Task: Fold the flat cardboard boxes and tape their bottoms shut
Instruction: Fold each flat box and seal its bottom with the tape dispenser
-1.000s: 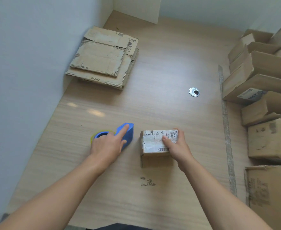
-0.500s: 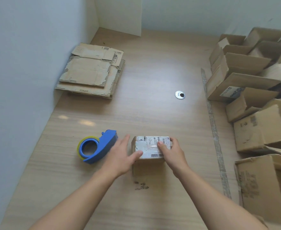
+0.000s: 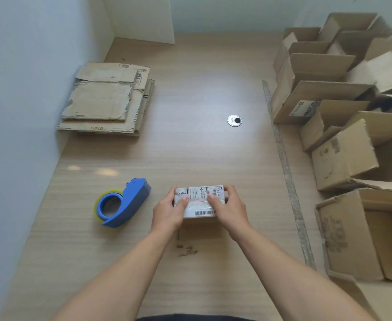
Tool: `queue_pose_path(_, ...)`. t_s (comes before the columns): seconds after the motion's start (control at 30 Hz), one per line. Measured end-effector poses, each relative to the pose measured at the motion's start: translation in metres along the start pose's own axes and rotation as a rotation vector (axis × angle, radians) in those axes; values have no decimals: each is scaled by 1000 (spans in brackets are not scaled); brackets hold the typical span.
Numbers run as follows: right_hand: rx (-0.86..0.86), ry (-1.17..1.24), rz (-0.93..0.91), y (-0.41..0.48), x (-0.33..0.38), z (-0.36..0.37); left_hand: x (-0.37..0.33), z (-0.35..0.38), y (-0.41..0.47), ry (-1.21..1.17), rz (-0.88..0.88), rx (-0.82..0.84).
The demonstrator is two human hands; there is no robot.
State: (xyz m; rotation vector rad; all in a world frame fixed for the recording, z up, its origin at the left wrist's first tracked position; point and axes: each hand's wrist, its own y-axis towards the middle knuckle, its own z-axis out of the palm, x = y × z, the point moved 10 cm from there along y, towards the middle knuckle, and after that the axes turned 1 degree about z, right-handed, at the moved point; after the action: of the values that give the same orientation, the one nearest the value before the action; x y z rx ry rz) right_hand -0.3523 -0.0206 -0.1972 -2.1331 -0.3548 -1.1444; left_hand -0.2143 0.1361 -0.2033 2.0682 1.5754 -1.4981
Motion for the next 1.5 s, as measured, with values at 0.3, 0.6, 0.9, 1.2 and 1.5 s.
queue_pose_path(0.3,226,339,61,-1,-13,2,3,-1,-5,-358,-39,241)
queue_pose_path(0.6,81,563,116,5,2,-33,-50,-27,-28,-483,145,72)
queue_pose_path(0.9,167,-43,-369,-22,20,-34,-58,-10,-42,100,415,83)
queue_pose_path(1.2,104,-186,-429,-34,17,-30,-27,-22,-49,172,268,21)
queue_pose_path(1.5,40,-271,-24,-25,9,-27,-39,-11,-53,153,201,169)
